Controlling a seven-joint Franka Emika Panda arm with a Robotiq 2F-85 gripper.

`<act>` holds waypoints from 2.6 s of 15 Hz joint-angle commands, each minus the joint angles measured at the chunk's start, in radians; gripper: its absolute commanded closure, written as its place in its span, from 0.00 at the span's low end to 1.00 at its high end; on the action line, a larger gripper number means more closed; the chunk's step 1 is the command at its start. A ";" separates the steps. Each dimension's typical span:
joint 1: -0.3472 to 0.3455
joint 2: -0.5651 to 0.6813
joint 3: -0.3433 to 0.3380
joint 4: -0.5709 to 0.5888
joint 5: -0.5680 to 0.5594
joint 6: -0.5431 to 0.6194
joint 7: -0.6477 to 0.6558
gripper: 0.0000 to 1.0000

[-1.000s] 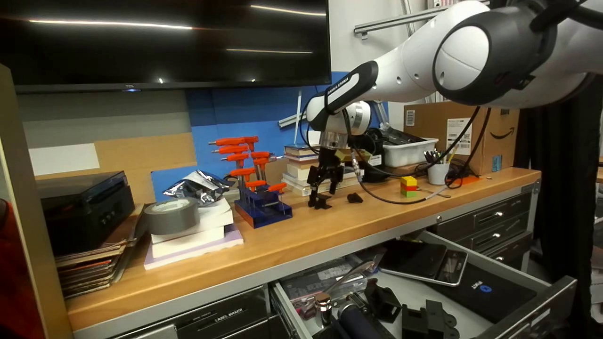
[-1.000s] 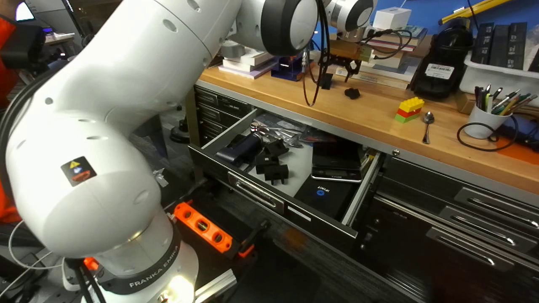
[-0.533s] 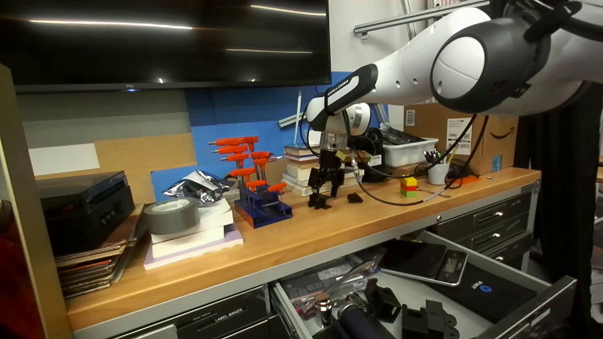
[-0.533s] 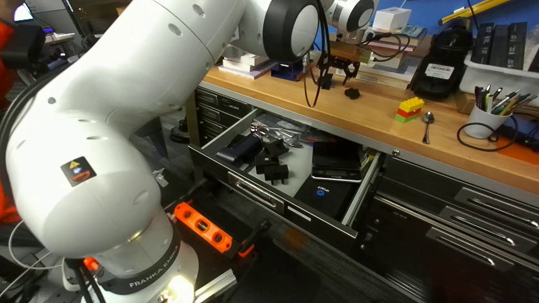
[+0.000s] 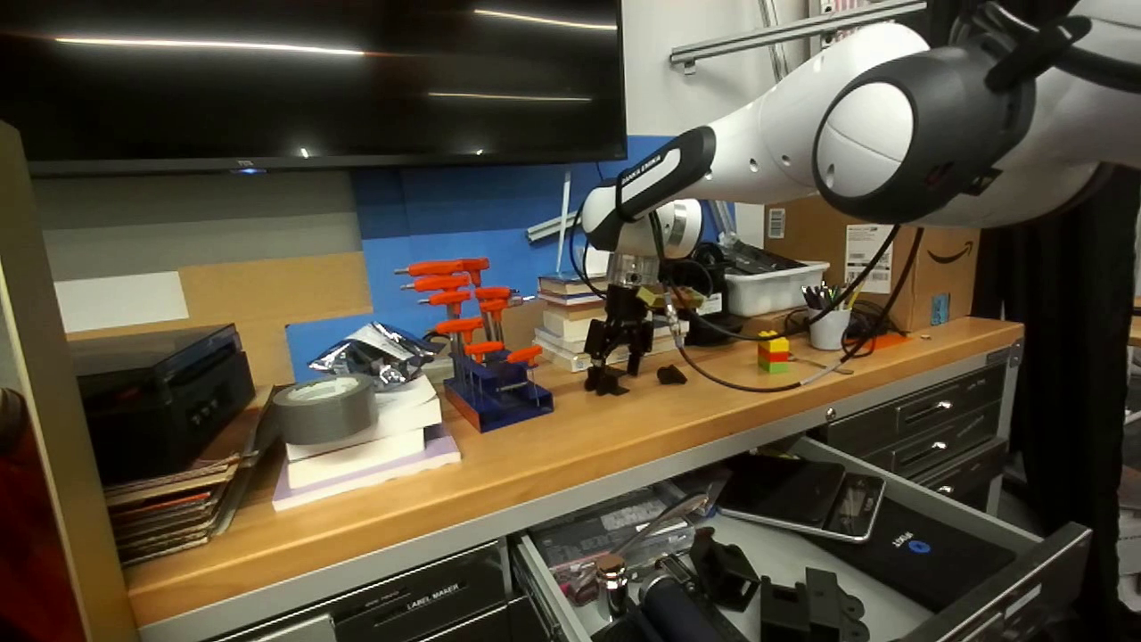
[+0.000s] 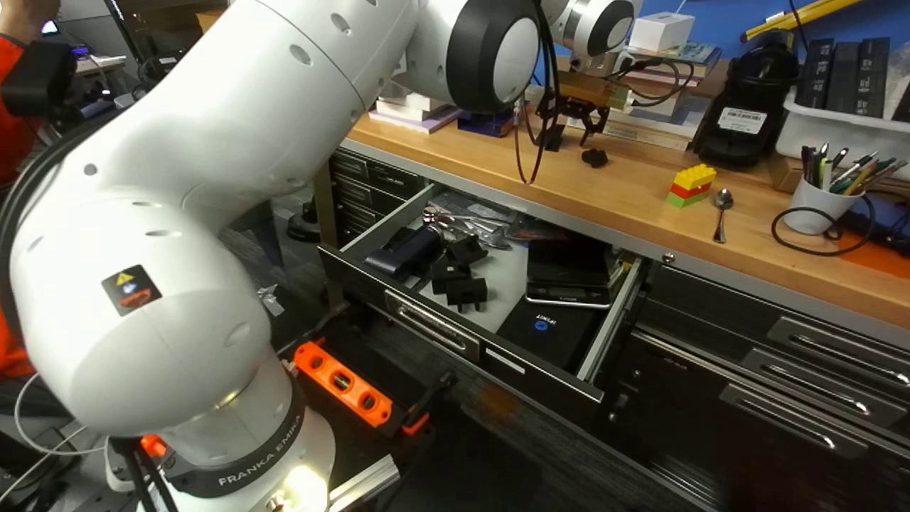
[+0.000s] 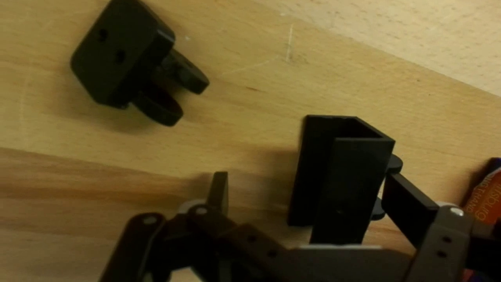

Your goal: Pick up the black objects from the countertop and put them inside the open drawer then close the drawer

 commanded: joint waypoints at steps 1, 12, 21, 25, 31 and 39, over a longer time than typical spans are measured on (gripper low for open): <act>-0.009 0.045 0.013 0.077 0.001 -0.025 -0.007 0.00; 0.004 0.026 -0.012 0.063 -0.011 -0.067 0.023 0.89; 0.044 -0.216 -0.098 -0.242 -0.058 -0.075 0.253 0.88; 0.077 -0.343 -0.121 -0.405 -0.074 -0.054 0.408 0.88; 0.107 -0.516 -0.126 -0.674 -0.040 0.015 0.651 0.88; 0.110 -0.724 -0.109 -1.082 0.012 0.232 0.744 0.89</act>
